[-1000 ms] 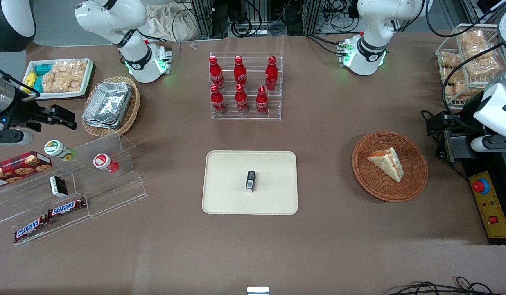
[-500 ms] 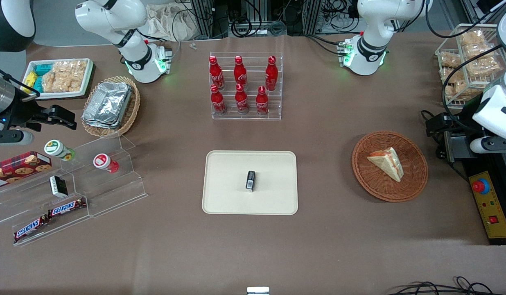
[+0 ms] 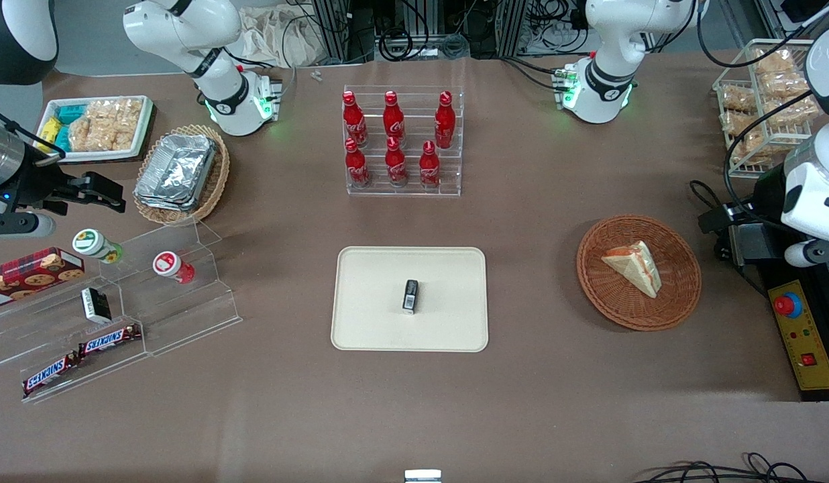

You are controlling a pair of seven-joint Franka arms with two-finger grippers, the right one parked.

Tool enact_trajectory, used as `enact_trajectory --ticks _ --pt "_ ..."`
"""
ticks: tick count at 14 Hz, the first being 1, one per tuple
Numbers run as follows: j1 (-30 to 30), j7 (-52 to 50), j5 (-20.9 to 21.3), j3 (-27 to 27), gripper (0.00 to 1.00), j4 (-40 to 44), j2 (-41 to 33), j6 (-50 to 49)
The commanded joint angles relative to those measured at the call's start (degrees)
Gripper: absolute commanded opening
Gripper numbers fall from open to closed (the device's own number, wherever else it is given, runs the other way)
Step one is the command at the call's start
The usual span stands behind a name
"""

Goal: Place sandwich from basket to tray
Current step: 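Lower the open left gripper over the wrapped sandwich in the wicker basket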

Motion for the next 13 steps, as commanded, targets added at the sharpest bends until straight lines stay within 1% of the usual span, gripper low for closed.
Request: enact_trajectory --ticks 1,3,6,9,11,13 --pt "0.09 -9.6 -1.22 -0.06 1.0 -6.04 -0.77 2.46" --pt "0.09 -14.98 -1.22 0.02 1.0 -14.46 -2.17 9.91" --pt "0.18 -17.54 -1.22 0.11 1.0 -24.15 -1.66 18.45" --pt "0.88 -22.98 -1.13 0.2 1.0 -33.64 0.27 32.84" --pt "1.06 -26.59 -1.05 0.2 1.0 -37.08 2.64 40.77" --pt "1.15 -26.78 -1.05 0.2 1.0 -37.8 5.89 43.43"
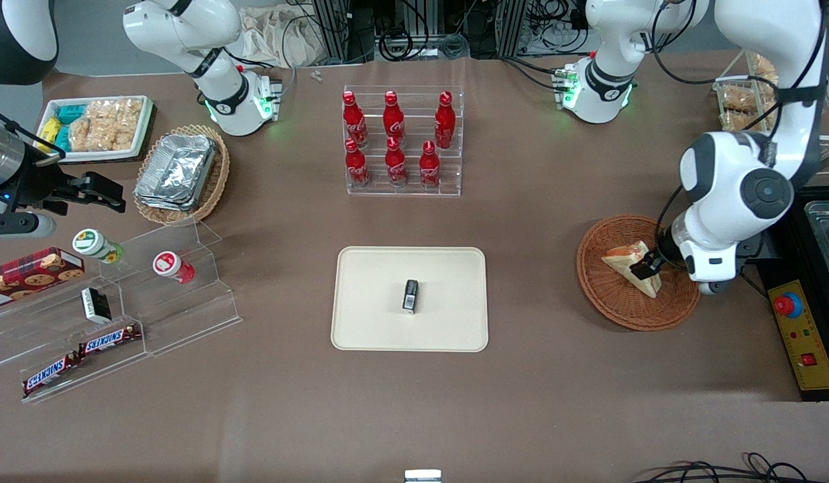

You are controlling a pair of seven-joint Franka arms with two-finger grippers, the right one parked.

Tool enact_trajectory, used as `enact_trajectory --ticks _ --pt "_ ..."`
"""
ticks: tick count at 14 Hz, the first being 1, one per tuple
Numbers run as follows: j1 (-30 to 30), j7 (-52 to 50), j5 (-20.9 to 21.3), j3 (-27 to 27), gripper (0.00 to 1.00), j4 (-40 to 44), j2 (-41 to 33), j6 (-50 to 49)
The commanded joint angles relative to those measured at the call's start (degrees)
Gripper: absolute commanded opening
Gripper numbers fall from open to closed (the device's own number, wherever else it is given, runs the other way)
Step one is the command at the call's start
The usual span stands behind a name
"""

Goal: Place sandwich from basket to tray
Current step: 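Lower the open left gripper over the wrapped sandwich in the wicker basket, then close the left gripper on the sandwich, then lift the sandwich up out of the basket with the left gripper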

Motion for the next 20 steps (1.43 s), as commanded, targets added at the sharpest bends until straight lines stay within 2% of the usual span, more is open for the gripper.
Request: enact_trajectory --ticks 1,4,5,9,10,11,14,16,18,19,20 --pt "0.3 -1.87 -0.22 -0.19 1.0 -1.24 3.1 3.92" --pt "2.14 -1.96 -0.22 -0.19 0.99 -1.32 5.57 5.95" --pt "2.14 -1.96 -0.22 -0.19 0.86 -1.32 6.27 6.13" --pt "2.14 -1.78 0.13 -0.19 0.04 -1.5 7.95 5.87" --pt "2.14 -1.7 0.13 -0.19 0.0 -1.93 7.6 5.78" --pt "2.23 -1.61 0.13 -0.19 0.0 -1.77 6.55 4.74" --pt "2.14 0.58 0.31 -0.45 0.0 2.17 -1.52 -8.93" --pt "1.62 3.91 0.05 -0.8 0.0 8.31 -4.78 -19.83" --pt "1.18 8.3 -0.39 -2.46 0.0 17.44 -5.06 -31.17" --pt "1.09 9.89 -0.57 -4.21 0.0 21.66 -4.36 -35.05" --pt "1.09 11.04 -2.48 -5.71 0.0 24.4 -3.92 -36.05"
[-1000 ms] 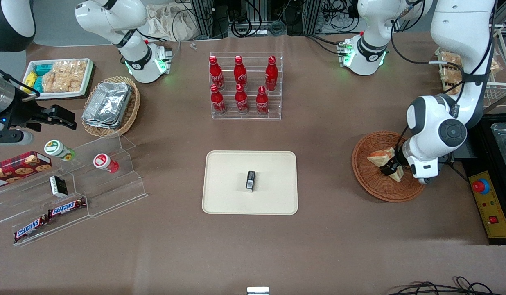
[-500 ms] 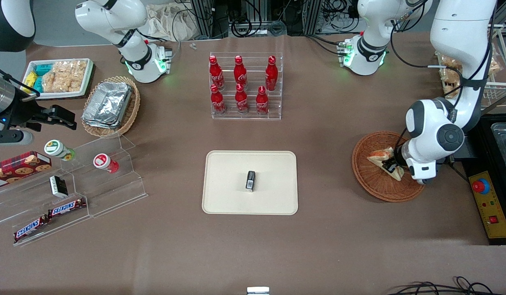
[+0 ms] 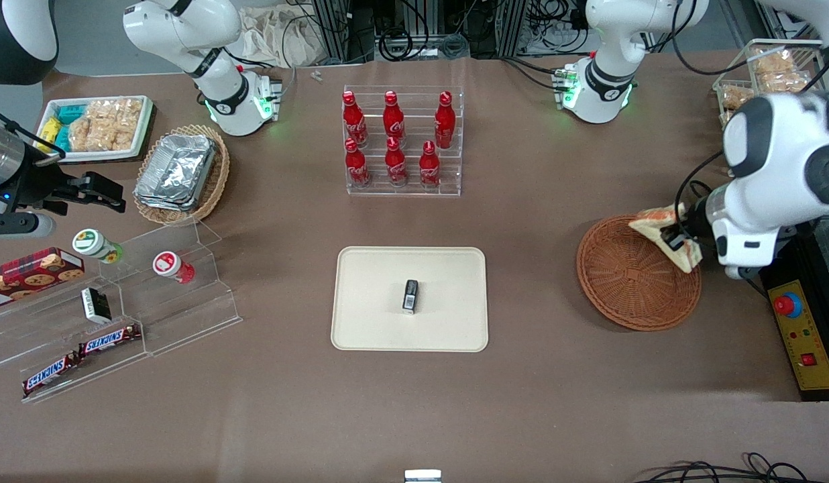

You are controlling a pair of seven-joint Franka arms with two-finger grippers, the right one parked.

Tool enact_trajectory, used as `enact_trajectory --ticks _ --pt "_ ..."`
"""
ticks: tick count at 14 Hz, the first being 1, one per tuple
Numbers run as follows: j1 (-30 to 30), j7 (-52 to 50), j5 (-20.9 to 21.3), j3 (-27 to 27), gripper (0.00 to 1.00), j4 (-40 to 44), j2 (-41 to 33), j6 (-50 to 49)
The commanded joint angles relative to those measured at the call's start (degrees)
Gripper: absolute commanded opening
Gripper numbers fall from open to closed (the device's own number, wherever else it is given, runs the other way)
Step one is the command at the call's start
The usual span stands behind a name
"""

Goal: Place sandwich from basket to tray
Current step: 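Lift the sandwich up out of the basket with the left gripper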

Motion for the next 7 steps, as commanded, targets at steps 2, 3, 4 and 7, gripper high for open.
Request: enact_trajectory --ticks 2,3,4,7 --pt "-0.4 9.78 -7.76 -5.04 0.0 9.84 3.35 -6.78" --pt "-0.92 12.16 -8.13 -7.75 0.0 10.11 3.96 -6.54" --pt "-1.88 12.54 -7.44 -10.91 0.0 11.42 5.54 -5.93" --pt "-7.41 11.4 -5.24 -14.37 0.0 15.37 13.52 0.21"
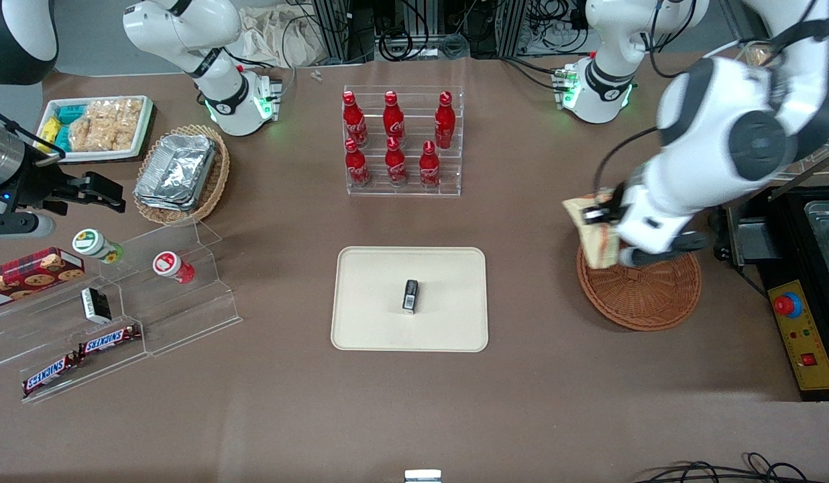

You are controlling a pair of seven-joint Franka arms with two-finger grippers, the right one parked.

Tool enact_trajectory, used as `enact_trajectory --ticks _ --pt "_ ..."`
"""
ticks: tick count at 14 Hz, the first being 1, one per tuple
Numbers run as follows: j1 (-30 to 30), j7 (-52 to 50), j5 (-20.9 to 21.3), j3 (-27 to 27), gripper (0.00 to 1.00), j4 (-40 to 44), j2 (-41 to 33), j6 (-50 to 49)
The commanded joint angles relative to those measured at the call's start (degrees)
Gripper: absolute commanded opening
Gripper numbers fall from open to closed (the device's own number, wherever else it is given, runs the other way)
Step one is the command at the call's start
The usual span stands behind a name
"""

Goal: Place sandwich from basket to tray
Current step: 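Lift the sandwich up out of the basket with the left gripper, then carry the sandwich over the cream tray and lower it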

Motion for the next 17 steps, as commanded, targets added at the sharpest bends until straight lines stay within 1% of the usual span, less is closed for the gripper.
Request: enact_trajectory --ticks 1,3,5,8,10,11,12,13,14,17 --pt "-6.3 -0.25 1.46 -0.84 0.0 7.04 9.79 4.02" --pt "-10.71 -0.69 2.68 -0.76 0.0 10.82 16.46 7.98" --pt "-13.35 -3.57 7.07 -0.76 0.0 11.71 21.92 12.88" --pt "-14.5 -6.4 8.23 -0.67 0.0 11.54 28.17 21.16" --pt "-14.51 -6.58 10.24 -0.58 0.0 11.54 30.99 24.07" --pt "-14.51 -6.58 10.6 -0.58 0.0 11.36 32.22 24.95" --pt "-14.51 -6.58 10.6 -0.49 0.09 11.36 33.1 25.65" --pt "-14.42 -6.23 10.69 -0.49 0.8 11.28 33.37 26.53" --pt "-14.33 -6.05 10.69 -0.41 1.0 11.19 33.2 27.15" --pt "-14.42 -6.4 10.69 -0.32 1.0 11.54 31.36 26.98"
